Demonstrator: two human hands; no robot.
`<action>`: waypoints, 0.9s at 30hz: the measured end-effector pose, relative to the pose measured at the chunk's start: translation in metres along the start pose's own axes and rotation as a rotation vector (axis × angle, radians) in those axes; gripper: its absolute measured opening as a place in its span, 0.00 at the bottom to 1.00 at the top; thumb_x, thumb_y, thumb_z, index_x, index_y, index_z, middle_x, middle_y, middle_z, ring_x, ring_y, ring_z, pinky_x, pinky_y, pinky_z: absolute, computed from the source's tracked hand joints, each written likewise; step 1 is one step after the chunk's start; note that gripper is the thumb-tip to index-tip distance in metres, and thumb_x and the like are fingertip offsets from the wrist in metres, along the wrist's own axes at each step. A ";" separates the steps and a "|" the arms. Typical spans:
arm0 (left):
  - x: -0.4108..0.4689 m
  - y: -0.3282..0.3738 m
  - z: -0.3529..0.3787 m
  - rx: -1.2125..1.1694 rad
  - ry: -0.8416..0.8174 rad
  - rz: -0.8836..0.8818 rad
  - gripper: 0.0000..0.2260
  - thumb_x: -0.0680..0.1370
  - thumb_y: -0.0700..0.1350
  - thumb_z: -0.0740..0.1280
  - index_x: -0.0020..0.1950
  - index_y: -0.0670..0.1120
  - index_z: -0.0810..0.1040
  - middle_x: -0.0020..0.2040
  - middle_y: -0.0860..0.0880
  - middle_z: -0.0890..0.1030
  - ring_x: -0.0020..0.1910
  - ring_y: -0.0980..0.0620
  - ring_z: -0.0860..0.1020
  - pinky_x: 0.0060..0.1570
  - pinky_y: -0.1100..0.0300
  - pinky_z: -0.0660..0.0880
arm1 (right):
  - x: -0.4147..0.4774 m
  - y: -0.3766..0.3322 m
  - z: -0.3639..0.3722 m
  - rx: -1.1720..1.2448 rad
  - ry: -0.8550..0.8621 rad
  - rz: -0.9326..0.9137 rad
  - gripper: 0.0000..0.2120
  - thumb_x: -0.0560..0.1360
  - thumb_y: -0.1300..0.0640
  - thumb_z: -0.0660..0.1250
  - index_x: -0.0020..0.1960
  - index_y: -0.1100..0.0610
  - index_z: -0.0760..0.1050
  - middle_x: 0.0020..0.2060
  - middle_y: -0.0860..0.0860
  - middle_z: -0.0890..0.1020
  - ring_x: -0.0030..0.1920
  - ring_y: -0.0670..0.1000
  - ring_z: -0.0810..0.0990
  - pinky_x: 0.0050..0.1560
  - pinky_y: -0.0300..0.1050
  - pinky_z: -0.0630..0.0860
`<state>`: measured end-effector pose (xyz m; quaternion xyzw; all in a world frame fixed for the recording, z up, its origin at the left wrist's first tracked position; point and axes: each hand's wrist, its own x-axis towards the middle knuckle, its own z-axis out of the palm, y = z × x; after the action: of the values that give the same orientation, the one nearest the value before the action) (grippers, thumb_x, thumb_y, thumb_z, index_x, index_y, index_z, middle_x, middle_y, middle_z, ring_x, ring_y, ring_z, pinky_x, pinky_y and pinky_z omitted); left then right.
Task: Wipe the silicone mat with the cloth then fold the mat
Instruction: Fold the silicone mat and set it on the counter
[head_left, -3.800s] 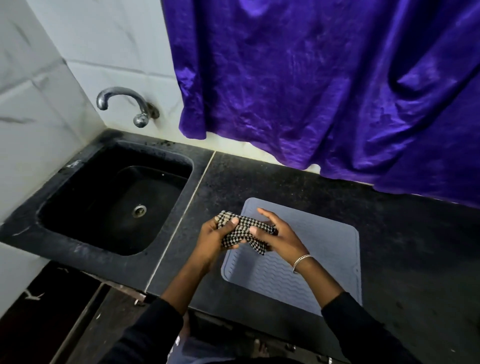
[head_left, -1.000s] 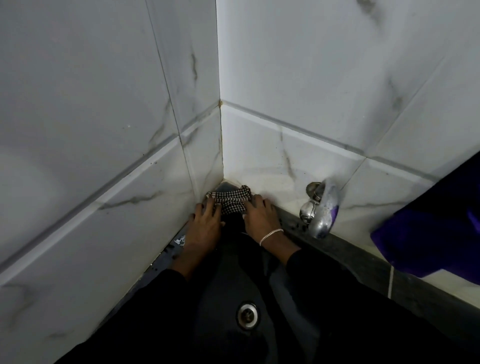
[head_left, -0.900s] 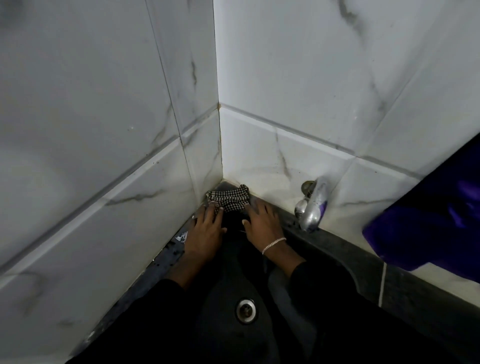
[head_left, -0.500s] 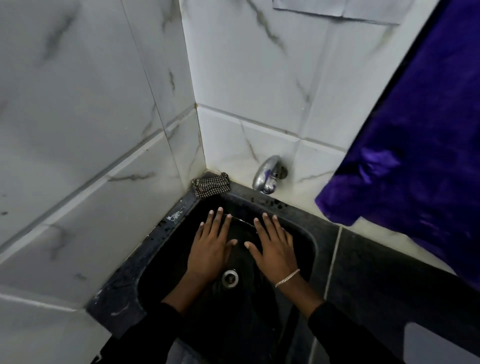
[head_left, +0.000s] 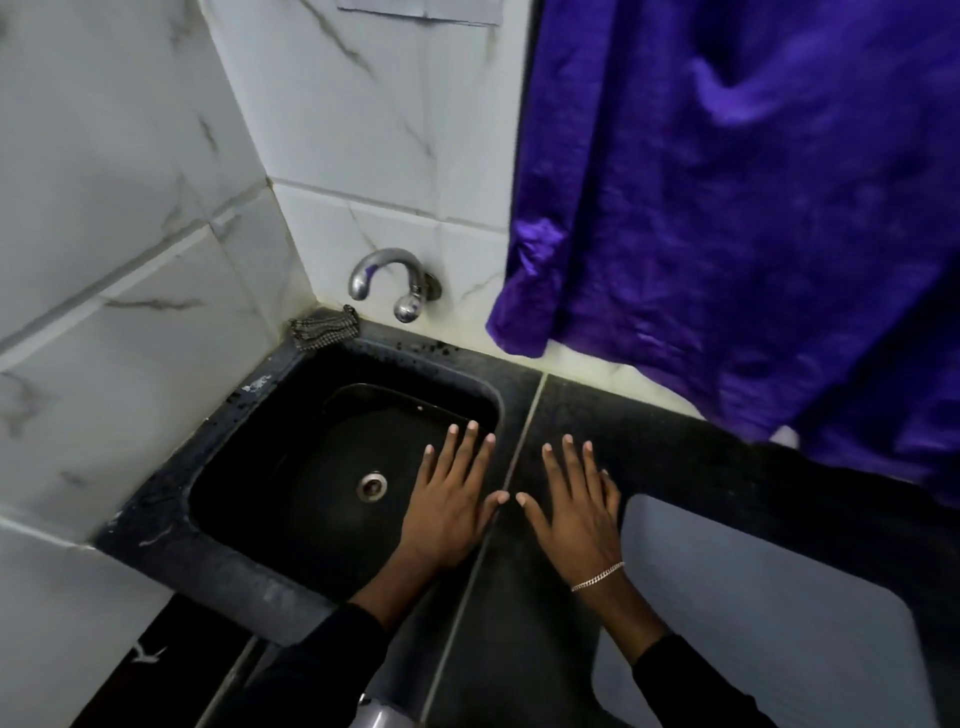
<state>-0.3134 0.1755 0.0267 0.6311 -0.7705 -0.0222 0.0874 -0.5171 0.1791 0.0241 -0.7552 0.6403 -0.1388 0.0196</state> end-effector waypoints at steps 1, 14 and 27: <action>-0.003 0.018 0.004 0.008 -0.006 0.023 0.33 0.83 0.66 0.49 0.83 0.51 0.51 0.84 0.48 0.48 0.83 0.45 0.46 0.78 0.41 0.55 | -0.013 0.015 -0.004 -0.002 -0.003 0.024 0.35 0.80 0.33 0.54 0.81 0.50 0.57 0.82 0.53 0.56 0.82 0.56 0.51 0.77 0.61 0.59; -0.049 0.210 0.059 -0.039 -0.127 0.173 0.34 0.82 0.68 0.44 0.83 0.52 0.43 0.83 0.48 0.44 0.82 0.47 0.43 0.80 0.42 0.48 | -0.154 0.184 -0.051 -0.077 -0.029 0.308 0.34 0.79 0.35 0.60 0.80 0.50 0.63 0.81 0.55 0.61 0.81 0.59 0.58 0.75 0.64 0.61; -0.066 0.256 0.082 -0.067 -0.308 0.001 0.36 0.82 0.66 0.50 0.83 0.50 0.42 0.83 0.43 0.45 0.82 0.40 0.43 0.79 0.40 0.49 | -0.232 0.279 -0.069 0.039 -0.217 0.769 0.29 0.82 0.44 0.58 0.80 0.53 0.61 0.80 0.56 0.62 0.78 0.62 0.62 0.75 0.62 0.63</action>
<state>-0.5625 0.2858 -0.0235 0.6165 -0.7740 -0.1444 -0.0106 -0.8340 0.3645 -0.0104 -0.4701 0.8678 -0.0527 0.1520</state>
